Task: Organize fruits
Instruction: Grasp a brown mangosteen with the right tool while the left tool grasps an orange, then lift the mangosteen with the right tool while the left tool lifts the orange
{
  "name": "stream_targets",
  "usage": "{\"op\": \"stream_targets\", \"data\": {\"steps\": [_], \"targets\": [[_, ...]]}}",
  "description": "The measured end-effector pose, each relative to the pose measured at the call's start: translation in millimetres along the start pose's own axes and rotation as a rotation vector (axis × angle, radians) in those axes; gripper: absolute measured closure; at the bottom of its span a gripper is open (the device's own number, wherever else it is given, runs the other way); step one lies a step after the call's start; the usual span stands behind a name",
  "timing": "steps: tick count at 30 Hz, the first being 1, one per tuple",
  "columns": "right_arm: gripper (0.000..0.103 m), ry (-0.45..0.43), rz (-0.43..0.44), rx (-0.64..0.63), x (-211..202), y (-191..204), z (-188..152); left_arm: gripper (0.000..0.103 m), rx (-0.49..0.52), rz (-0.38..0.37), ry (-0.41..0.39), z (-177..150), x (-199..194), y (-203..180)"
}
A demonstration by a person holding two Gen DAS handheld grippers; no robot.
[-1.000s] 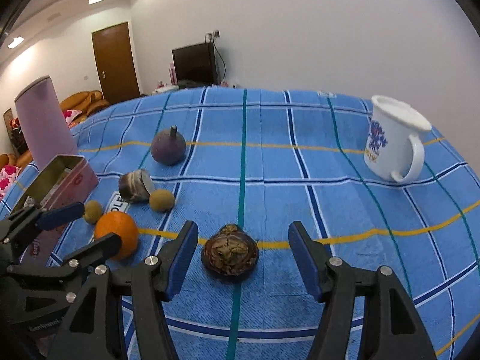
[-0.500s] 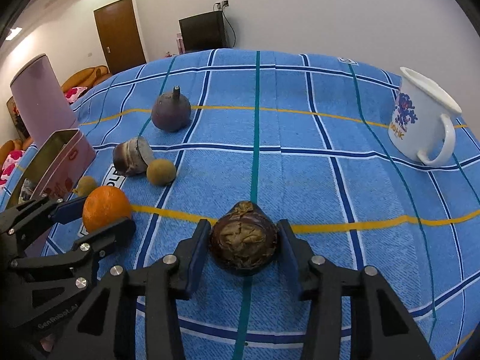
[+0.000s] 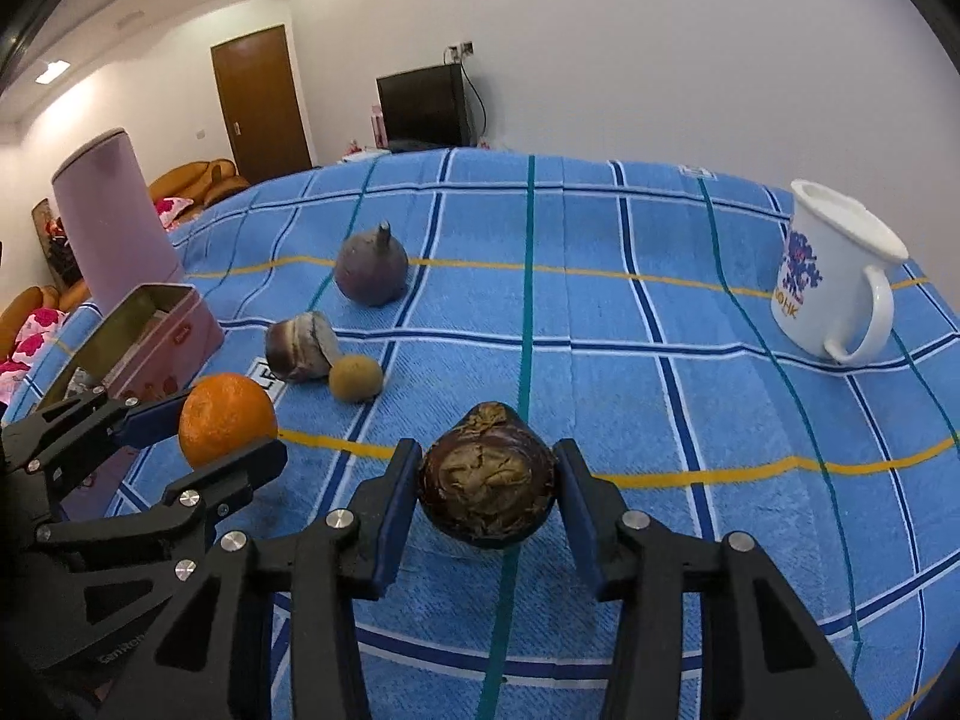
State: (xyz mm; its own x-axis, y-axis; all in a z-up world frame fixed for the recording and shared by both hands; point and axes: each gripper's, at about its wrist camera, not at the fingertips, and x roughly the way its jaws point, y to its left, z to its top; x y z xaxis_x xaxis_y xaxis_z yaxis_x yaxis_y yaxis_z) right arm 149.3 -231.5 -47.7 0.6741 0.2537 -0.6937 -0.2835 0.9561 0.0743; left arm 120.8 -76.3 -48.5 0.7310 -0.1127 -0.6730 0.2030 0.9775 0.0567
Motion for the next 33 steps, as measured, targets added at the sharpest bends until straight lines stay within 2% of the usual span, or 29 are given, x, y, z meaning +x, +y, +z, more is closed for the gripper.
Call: {"op": "stream_targets", "data": {"steps": [15,33], "targets": [[0.056,-0.120,0.030,-0.047,-22,8,-2,0.054,0.003,0.060,-0.127,-2,-25,-1],[0.056,-0.217,0.029,-0.067,-39,11,-5,0.054,-0.007,0.080,-0.200,-7,-40,-1]]}}
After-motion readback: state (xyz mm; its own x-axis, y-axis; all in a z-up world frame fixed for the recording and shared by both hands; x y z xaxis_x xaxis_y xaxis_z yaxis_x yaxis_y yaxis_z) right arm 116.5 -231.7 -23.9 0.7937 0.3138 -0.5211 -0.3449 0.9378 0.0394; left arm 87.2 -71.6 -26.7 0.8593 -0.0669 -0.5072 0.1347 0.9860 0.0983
